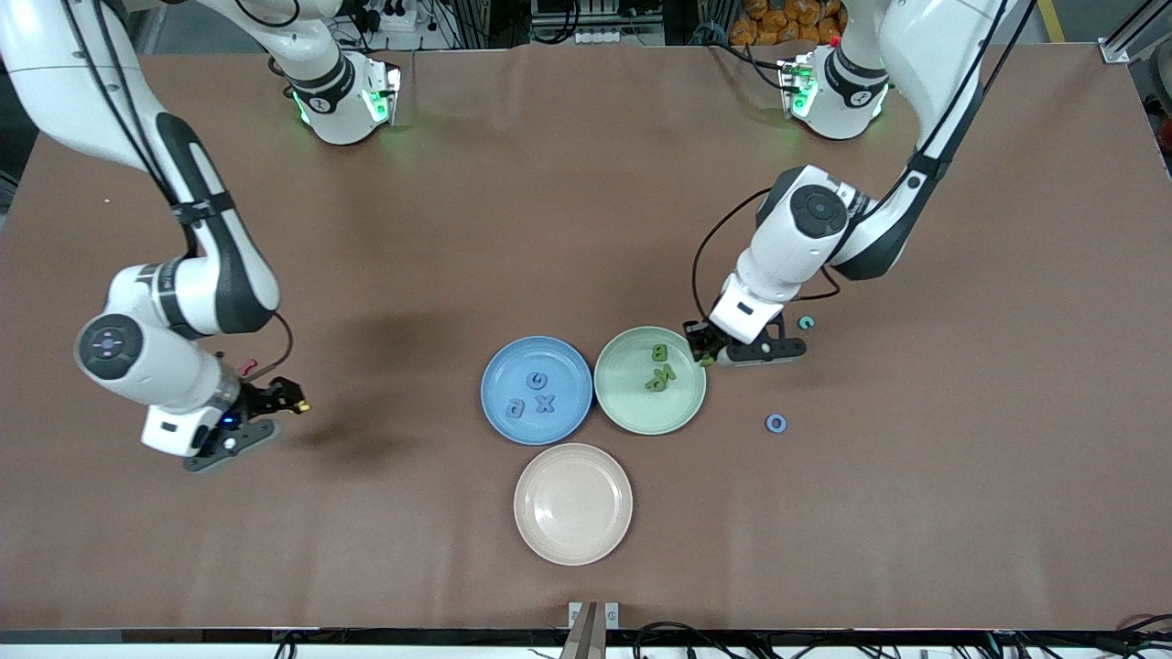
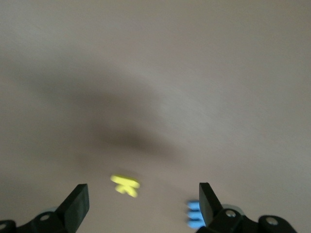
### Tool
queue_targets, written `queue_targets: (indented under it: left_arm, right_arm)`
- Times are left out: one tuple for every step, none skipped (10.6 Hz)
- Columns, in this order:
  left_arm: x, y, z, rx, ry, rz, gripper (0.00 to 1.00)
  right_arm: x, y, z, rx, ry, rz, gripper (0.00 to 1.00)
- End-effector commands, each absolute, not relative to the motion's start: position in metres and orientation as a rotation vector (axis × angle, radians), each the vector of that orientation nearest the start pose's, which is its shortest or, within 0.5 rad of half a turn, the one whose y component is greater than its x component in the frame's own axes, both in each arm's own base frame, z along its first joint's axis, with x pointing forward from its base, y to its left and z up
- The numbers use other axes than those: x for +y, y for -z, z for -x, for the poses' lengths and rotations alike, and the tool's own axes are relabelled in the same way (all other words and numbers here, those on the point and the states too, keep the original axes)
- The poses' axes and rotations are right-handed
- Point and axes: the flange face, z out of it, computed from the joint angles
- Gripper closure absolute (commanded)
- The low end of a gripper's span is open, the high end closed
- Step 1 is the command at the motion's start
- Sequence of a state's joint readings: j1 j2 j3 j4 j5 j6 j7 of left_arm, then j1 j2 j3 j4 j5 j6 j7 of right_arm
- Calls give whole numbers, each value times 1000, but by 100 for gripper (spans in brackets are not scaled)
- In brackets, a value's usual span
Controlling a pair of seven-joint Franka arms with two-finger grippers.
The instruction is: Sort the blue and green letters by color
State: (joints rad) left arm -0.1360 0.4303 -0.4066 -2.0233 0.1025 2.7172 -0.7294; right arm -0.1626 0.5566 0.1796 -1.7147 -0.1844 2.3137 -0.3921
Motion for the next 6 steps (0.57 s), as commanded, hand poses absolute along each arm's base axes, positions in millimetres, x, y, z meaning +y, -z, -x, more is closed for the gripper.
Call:
queue_targets:
  left_arm:
    - [-355,-262,-578,-157,348,3397,100]
    - [-366,-258,-582,-142,355,3407,100]
    - [-370,-254,-587,-138,364,3406,100]
    - [-374,-252,-586,-130,359,3408,80]
    - [-372,-252,-587,-128,364,3406,40]
    - [-371,-256,-588,-123,379,3402,0]
  right_arm:
    - [-74,-263,-662,-735,13,3121,0]
    - [-84,-259,-659,-726,5,3115,0]
    - [-94,-251,-652,-706,6,3110,0]
    - [-96,-241,-647,-652,32,3096,0]
    - [-100,-231,-643,-624,63,3095,0]
    - [-98,-221,-639,-625,78,3095,0]
